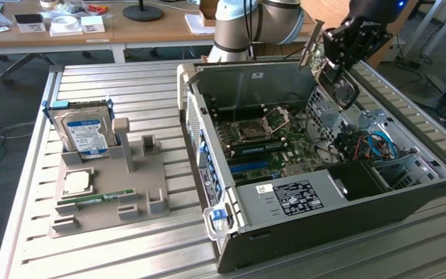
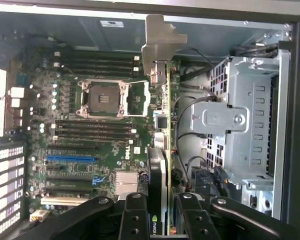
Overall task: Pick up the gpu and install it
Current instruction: 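Insert the gpu into the slot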
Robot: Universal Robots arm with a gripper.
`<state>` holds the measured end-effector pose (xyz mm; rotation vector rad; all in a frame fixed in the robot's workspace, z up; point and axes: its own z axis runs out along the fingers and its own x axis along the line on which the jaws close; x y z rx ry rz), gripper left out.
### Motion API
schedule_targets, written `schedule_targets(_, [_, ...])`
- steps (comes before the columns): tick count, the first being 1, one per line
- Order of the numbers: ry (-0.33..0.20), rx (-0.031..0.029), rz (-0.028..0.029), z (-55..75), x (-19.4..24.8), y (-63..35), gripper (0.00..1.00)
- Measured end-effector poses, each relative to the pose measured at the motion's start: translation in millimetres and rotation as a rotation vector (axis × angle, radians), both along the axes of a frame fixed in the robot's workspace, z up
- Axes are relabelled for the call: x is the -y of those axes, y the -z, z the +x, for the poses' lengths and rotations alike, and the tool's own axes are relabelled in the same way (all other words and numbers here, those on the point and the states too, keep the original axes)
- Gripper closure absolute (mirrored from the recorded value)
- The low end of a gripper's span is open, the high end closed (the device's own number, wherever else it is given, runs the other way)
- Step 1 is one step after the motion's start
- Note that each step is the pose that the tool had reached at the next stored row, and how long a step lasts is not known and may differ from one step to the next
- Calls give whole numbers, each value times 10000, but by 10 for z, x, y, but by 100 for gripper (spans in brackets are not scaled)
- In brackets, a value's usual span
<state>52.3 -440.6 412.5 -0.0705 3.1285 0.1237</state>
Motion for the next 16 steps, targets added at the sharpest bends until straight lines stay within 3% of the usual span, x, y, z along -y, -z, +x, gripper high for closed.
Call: schedule_targets(16, [-2431,1,-13,0,0,9,73])
